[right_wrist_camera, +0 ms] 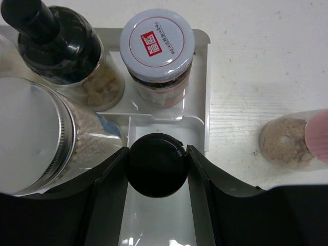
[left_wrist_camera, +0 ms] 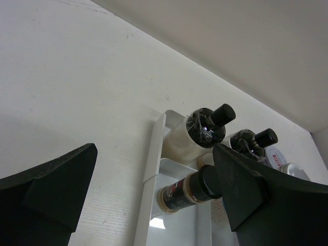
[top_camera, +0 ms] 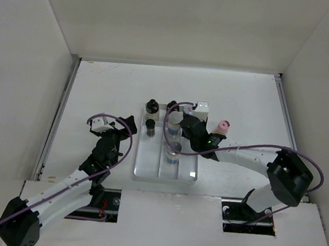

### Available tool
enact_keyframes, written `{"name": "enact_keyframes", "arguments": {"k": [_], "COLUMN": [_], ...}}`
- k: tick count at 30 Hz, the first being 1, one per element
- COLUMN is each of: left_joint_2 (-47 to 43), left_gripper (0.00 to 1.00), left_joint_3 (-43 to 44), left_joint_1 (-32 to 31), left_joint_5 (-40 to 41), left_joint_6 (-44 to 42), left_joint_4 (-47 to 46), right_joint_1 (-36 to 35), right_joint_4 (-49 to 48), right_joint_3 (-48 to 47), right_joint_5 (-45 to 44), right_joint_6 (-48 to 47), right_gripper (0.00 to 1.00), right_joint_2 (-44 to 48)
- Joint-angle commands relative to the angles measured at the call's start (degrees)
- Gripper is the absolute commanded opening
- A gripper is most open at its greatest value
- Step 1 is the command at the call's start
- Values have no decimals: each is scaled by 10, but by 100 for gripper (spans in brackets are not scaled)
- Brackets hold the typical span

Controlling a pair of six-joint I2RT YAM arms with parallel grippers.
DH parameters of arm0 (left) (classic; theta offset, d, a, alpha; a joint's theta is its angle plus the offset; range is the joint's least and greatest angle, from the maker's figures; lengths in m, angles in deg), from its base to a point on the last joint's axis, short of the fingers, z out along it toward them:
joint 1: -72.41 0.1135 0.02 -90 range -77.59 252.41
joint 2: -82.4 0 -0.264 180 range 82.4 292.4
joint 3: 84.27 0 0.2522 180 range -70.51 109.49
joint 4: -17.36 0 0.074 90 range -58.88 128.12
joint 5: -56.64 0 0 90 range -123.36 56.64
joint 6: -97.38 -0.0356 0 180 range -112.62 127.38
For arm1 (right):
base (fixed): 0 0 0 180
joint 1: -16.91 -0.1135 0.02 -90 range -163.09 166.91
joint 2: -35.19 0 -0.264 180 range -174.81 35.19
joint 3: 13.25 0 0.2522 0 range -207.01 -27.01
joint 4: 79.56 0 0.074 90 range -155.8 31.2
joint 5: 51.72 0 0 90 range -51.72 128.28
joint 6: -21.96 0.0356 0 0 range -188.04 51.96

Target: Organize the condiment bottles

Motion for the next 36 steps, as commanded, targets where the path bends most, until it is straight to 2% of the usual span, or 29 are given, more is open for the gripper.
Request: {"name": "enact_keyframes", "arguments": {"k": [1,4,8,11,20,25,28,31,36], "left_joint_2": [1,-3,1,1,5,23,35,35,45], "left_gripper": [100,100,100,100,100,100,100,100,100], "left_joint_3": [1,-4,1,0,-2,-1,-2,-2,-3], "left_joint_1": [3,0,-2,4,-3,-1,0,-4,-5], "left_joint_5": [-10,-5,-6,-11,-5,-4,-2,-1,5], "left_joint_6": [4,4,4,4,4,5,5,5,5], "left_joint_4": [-24,-29,-27,-26,-29,-32,-44,-45,-51], "right_joint_1": [5,9,8,8,12,82,134,183,211], "right_joint_4": [-38,-44,-42,-39,14,17,21,26,22], "right_joint_3": [-22,-16,-9,-2,25,72,89,95,84], "right_joint_5": [1,2,-1,1,-3,4,-3,2,54], "right_joint_6": [2,7,16,18,18,5,-10,-21,-34], "right_gripper": [40,43,63,70,80,85,92,96,96], "right_joint_2": [-10,-13,-2,30,137,213,233,219,159]}}
